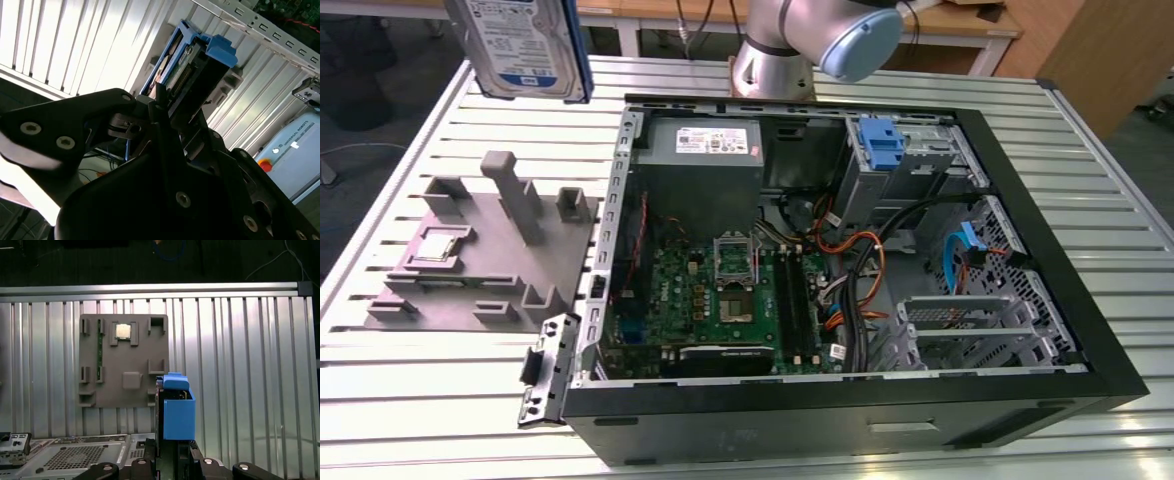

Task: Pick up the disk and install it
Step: 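Pick up the disk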

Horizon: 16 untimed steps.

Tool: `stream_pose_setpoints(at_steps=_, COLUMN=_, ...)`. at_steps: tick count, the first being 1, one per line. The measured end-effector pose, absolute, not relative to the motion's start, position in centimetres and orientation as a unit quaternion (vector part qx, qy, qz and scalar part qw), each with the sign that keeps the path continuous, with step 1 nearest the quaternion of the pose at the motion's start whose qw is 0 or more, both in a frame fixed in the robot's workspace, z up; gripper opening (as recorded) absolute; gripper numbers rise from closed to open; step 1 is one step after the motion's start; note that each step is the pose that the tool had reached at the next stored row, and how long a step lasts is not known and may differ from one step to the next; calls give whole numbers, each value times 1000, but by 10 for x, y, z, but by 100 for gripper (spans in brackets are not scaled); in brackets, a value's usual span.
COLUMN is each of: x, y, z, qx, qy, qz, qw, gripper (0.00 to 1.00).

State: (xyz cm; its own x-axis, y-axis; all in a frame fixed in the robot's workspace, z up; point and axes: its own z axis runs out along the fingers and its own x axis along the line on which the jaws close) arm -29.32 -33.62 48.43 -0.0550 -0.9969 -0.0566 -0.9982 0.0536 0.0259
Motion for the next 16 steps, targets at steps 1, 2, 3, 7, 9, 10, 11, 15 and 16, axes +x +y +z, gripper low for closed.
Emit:
stream_pose_setpoints(at_steps=1, x=-290, y=-336, z=484, qx=-687, qy=726, qz=29, qw=12, gripper=35)
stream_pose_setpoints(at_steps=2, x=-288, y=-336, z=484, qx=-687, qy=726, qz=29, qw=12, gripper=35)
stream_pose_setpoints(at_steps=3, x=-285, y=-336, z=484, qx=-687, qy=726, qz=29, qw=12, gripper=35)
stream_pose_setpoints(at_steps=7, x=-275, y=-336, z=484, qx=-687, qy=726, qz=29, qw=11, gripper=35)
stream_pose_setpoints(at_steps=9, x=-270, y=-336, z=484, qx=-687, qy=726, qz=29, qw=11, gripper=35)
stream_pose_setpoints(at_steps=10, x=-268, y=-336, z=484, qx=-687, qy=726, qz=29, qw=11, gripper=35)
stream_pose_setpoints(at_steps=11, x=-265, y=-336, z=484, qx=-687, qy=726, qz=29, qw=11, gripper=35)
stream_pose_setpoints(at_steps=15, x=-254, y=-336, z=484, qx=-687, qy=726, qz=29, qw=11, gripper=35)
stream_pose_setpoints(at_steps=16, x=-251, y=-336, z=484, qx=-687, qy=726, qz=29, qw=11, gripper=35)
